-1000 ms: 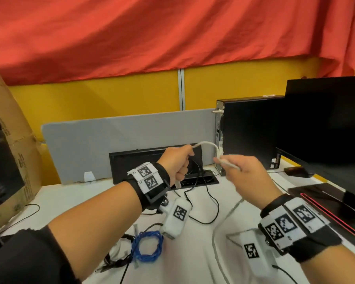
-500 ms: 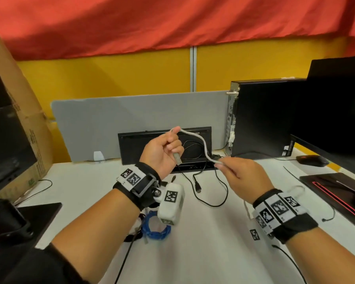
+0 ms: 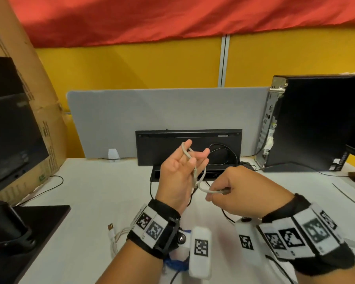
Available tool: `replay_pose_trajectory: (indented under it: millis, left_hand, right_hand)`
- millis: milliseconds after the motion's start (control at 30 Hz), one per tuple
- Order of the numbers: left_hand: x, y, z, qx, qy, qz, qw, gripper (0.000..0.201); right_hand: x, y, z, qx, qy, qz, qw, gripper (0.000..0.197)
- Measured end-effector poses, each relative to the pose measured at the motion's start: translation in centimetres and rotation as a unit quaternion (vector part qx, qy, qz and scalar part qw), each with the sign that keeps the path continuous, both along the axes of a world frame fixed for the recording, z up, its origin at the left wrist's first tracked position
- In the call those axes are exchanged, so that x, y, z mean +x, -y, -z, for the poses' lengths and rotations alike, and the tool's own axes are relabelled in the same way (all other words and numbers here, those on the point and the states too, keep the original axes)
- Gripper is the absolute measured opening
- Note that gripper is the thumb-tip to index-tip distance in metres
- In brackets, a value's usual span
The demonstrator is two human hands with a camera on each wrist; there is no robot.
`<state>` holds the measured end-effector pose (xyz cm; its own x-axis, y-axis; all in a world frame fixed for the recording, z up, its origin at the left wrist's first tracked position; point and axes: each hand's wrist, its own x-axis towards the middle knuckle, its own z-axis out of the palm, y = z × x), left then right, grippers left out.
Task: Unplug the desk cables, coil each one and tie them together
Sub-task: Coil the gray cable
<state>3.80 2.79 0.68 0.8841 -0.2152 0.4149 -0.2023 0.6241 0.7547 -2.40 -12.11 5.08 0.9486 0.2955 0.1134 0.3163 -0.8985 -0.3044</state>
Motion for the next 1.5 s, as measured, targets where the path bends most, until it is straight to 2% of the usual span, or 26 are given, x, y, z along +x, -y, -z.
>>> replay_pose_trajectory:
  millis: [100, 233, 367, 400, 467, 567, 667, 800, 933, 1033, 1133, 1233, 1267, 1367, 1500]
  left_hand:
    - [0.0, -0.7, -0.6, 0.087, 0.016, -0.014, 0.996, 0.038]
    - [0.0, -1.3, -1.0, 0.158, 0.025, 0.0, 0.987, 0.044]
    - [-0.5, -0.7, -1.0, 0.181, 0.019, 0.012, 0.983, 0.033]
    - [-0.7, -0.7, -1.0, 0.18, 0.019, 0.027, 0.983, 0.035]
    - [-1.1, -0.6, -1.2, 0.171, 0.016, 0.074, 0.982, 0.04]
    - [-1.8, -0.2, -1.8, 0.164, 0.014, 0.098, 0.982, 0.033]
    - [-2.3, -0.6, -2.5, 0.172, 0.005, 0.122, 0.977, 0.033]
    - [-2.7, -1.7, -3.0, 0.207, -0.022, 0.259, 0.943, 0.043]
    - [-3.6, -1.3, -3.1, 0.097, -0.07, 0.347, 0.93, 0.047]
    - [-3.6, -1.2, -3.0, 0.004, -0.093, 0.344, 0.934, 0.051]
    - [-3.8, -0.7, -3.0, -0.049, -0.108, 0.311, 0.943, 0.054]
    - [-3.6, -0.6, -3.0, -0.107, -0.143, 0.296, 0.938, 0.052]
    - [-3.3, -0.7, -3.1, -0.116, -0.152, 0.29, 0.938, 0.05]
    - [-2.5, -1.6, -3.4, -0.102, -0.164, 0.243, 0.951, 0.047]
    - [-2.1, -2.1, -3.4, -0.144, -0.165, 0.202, 0.955, 0.047]
  right_hand:
    - [0.5, -0.3, -1.1, 0.036, -0.006, -0.034, 0.999, 0.022]
    - [1.4, -0.2, -2.0, 0.146, 0.075, -0.05, 0.985, 0.015]
    - [2.3, 0.3, -1.6, 0.213, 0.157, -0.046, 0.963, 0.012]
    - [2.5, 0.5, -1.4, 0.24, 0.182, -0.039, 0.953, 0.01]
    - [2.7, 0.9, -1.3, 0.269, 0.223, -0.014, 0.937, 0.018]
    - [2.9, 0.9, -0.8, 0.311, 0.219, -0.018, 0.925, 0.021]
    - [2.9, 1.0, -0.5, 0.359, 0.168, -0.061, 0.916, 0.017]
    - [2.9, 2.1, -0.5, 0.464, 0.109, -0.058, 0.877, 0.021]
    - [2.9, 1.6, -0.2, 0.493, 0.075, -0.068, 0.864, 0.032]
    - [3.2, 1.4, 0.0, 0.459, 0.004, -0.057, 0.887, 0.046]
    - [3.1, 1.4, 0.0, 0.379, 0.001, -0.042, 0.925, 0.04]
    - [2.9, 1.3, -0.2, 0.293, 0.031, -0.048, 0.954, 0.018]
    - [2.8, 1.4, -0.3, 0.298, 0.027, -0.051, 0.953, 0.017]
    - [2.6, 2.2, -0.7, 0.364, 0.011, -0.045, 0.93, 0.034]
    - [2.8, 1.9, -0.5, 0.332, -0.081, -0.072, 0.937, 0.046]
